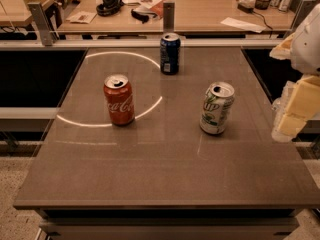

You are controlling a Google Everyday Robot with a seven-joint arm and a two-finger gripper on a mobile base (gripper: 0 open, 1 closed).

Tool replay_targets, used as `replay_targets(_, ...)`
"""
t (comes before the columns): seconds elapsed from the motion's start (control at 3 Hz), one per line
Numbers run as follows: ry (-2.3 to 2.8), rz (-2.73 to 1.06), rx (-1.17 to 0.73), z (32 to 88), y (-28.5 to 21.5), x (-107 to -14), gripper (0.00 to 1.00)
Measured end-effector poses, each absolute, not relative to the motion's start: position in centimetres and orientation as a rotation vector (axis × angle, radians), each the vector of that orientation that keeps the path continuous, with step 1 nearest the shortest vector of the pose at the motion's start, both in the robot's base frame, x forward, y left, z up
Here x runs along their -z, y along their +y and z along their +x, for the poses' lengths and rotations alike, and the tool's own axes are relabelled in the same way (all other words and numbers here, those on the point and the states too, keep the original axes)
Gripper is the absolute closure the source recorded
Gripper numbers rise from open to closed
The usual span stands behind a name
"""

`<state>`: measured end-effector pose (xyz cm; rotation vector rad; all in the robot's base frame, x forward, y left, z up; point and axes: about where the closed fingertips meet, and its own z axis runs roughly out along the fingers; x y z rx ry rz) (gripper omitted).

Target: Move pepsi can near coke can

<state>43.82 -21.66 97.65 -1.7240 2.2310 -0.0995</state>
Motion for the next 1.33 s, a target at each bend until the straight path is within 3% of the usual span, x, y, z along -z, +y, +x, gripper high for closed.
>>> replay_targets(0.67,2.266,-1.661,0.098,44.3,-21.9,-97.9,0.0)
replay_targets(1.33,2.375,-1.268,0.076,46.9,-21.8,-98.3,0.0)
